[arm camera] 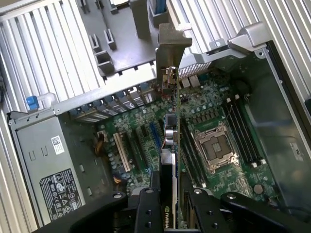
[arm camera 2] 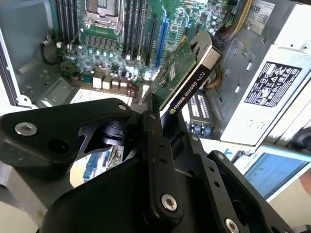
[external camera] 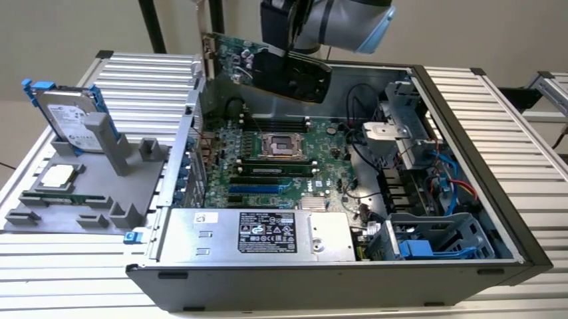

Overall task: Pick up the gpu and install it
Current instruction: 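Insert the gpu into the slot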

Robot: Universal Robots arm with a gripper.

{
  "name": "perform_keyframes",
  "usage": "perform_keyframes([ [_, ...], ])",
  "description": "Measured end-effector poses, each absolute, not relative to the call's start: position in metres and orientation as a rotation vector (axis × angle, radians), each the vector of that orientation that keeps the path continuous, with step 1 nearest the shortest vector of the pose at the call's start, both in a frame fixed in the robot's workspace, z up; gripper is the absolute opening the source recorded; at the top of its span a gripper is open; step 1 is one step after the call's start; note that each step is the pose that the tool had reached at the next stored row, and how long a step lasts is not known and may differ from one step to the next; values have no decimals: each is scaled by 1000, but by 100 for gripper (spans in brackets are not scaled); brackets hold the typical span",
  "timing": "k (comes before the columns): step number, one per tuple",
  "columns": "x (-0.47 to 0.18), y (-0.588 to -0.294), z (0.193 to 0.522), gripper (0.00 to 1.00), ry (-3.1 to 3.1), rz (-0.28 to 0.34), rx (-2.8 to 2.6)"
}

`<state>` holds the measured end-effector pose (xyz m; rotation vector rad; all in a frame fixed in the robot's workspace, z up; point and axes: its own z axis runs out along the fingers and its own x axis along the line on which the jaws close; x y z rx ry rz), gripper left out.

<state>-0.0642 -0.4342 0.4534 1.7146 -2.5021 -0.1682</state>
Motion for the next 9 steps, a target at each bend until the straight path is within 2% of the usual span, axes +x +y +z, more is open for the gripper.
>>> perform_keyframes([
  [9, -63, -434, 453, 0, -2433, -162, 1805],
])
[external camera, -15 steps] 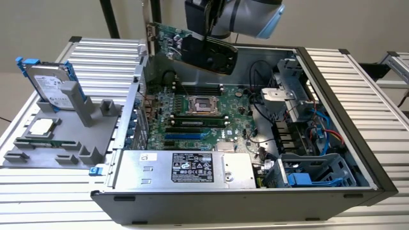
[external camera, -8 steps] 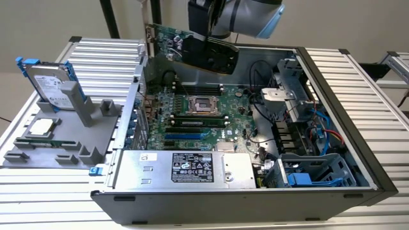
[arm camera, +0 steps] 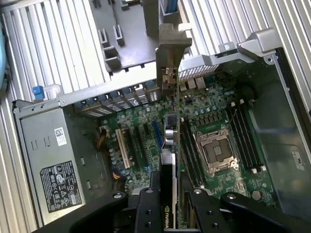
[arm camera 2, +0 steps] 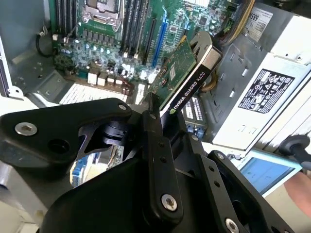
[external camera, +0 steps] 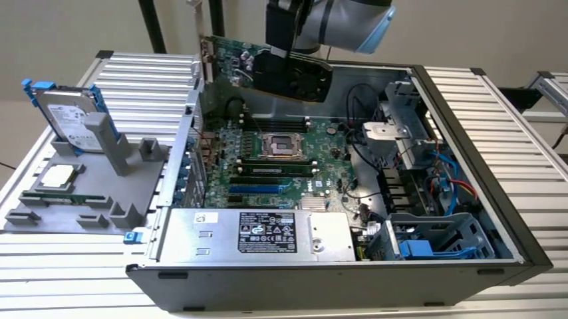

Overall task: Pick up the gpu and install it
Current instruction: 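Insert the gpu into the slot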

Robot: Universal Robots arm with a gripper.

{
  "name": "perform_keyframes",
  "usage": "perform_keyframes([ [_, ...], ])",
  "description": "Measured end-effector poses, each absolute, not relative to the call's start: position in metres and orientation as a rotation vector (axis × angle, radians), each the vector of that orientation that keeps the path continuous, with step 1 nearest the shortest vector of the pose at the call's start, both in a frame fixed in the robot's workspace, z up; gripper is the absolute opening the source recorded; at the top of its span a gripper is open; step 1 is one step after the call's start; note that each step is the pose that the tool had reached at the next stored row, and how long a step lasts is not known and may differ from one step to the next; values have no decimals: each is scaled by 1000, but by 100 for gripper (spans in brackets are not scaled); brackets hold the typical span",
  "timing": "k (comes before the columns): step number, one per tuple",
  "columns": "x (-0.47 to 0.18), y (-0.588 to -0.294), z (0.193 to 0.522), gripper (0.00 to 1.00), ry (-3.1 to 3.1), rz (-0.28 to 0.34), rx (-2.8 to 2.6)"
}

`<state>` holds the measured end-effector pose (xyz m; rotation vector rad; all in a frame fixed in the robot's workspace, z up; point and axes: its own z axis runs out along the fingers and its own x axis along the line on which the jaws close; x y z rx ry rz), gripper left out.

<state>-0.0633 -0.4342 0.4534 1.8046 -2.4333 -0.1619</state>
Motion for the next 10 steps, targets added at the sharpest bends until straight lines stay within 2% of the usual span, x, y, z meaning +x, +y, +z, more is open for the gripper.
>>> perform_keyframes([
  [10, -63, -434, 453, 0, -2358, -155, 1896],
])
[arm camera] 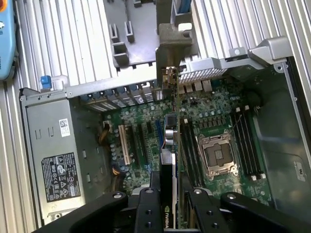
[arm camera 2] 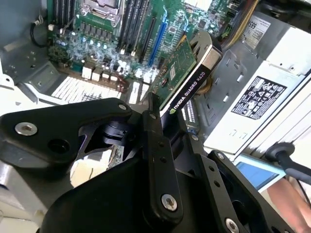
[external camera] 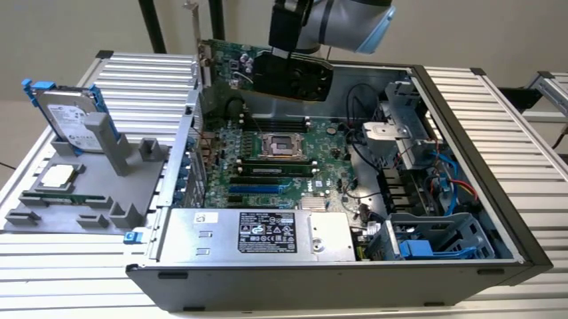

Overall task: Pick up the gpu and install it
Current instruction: 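Insert the gpu into the slot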

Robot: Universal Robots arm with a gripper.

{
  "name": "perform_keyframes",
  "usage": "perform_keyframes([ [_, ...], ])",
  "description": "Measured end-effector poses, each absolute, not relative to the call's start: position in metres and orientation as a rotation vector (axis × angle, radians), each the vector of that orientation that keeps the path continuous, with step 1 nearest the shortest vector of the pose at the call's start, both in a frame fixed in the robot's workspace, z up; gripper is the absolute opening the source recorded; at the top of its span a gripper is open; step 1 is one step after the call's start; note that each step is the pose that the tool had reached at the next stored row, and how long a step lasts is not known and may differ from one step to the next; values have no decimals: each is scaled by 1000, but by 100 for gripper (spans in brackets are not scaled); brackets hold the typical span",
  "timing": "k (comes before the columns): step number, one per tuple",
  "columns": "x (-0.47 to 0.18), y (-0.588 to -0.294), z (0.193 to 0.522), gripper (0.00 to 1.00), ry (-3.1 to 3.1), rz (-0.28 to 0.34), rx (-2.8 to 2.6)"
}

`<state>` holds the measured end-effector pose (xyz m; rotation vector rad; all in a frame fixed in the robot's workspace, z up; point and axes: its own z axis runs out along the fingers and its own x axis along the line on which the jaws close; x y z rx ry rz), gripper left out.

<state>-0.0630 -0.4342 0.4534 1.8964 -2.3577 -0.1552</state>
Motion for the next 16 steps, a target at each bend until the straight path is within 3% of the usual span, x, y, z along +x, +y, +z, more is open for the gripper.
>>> perform_keyframes([
  [16, -63, -434, 453, 0, -2262, -147, 2003],
])
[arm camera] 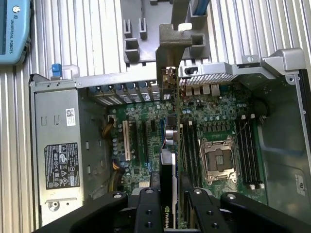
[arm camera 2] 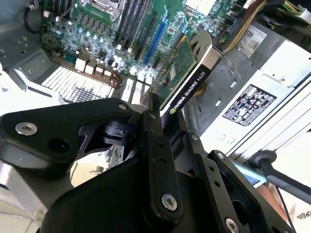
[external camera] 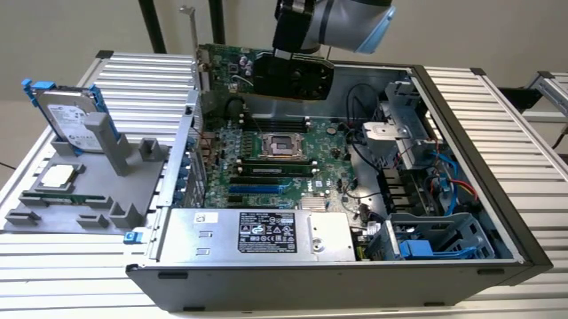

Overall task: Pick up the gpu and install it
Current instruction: 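Insert the gpu into the slot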

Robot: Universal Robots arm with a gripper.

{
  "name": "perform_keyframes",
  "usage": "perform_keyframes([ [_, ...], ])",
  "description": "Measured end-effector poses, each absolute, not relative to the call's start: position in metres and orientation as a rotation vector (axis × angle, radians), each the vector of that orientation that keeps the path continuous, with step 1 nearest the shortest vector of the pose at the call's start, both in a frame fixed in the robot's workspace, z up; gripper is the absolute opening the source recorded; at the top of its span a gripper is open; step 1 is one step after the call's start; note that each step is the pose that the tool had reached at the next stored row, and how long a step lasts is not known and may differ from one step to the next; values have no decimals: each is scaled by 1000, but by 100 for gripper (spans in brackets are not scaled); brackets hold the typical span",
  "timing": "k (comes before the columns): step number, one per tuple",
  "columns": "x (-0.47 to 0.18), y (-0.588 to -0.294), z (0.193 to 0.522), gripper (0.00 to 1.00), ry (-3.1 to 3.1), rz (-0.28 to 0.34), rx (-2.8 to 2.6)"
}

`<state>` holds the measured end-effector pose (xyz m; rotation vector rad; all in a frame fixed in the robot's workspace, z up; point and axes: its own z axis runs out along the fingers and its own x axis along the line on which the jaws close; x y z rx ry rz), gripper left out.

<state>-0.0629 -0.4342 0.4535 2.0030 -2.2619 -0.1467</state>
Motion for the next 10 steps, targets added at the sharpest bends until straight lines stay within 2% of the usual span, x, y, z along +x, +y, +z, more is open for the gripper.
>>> perform_keyframes([
  [10, -63, -434, 449, 0, -2262, -147, 2003],
])
